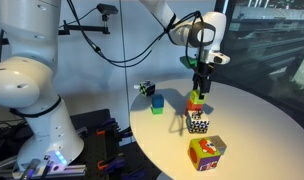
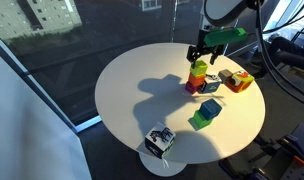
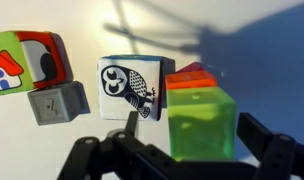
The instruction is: Take the yellow block off of the orange block
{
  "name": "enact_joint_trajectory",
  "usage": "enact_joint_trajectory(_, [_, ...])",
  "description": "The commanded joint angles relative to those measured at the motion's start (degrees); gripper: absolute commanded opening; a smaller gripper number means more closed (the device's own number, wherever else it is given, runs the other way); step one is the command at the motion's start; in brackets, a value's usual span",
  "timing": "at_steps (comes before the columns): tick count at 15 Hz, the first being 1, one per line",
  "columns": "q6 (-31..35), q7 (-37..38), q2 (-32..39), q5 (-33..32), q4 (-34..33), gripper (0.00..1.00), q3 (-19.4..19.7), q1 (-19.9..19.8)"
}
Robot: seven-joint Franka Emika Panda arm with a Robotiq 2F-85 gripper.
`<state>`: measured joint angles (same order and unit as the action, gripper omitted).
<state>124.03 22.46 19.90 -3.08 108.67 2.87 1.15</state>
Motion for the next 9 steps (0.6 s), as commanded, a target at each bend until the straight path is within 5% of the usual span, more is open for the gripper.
enact_joint_trajectory(1, [0.1,0.7,0.8,-0.7,-1.0,0.74,0.9,0.7])
enact_joint_trajectory(6, [0.2,0.5,-0.4,0.2,-0.4,0.34,0.7,0.5])
enact_joint_trajectory(9, [-0.2,0.5,-1.7,0.6,0.1,0.31,0.7,0.3])
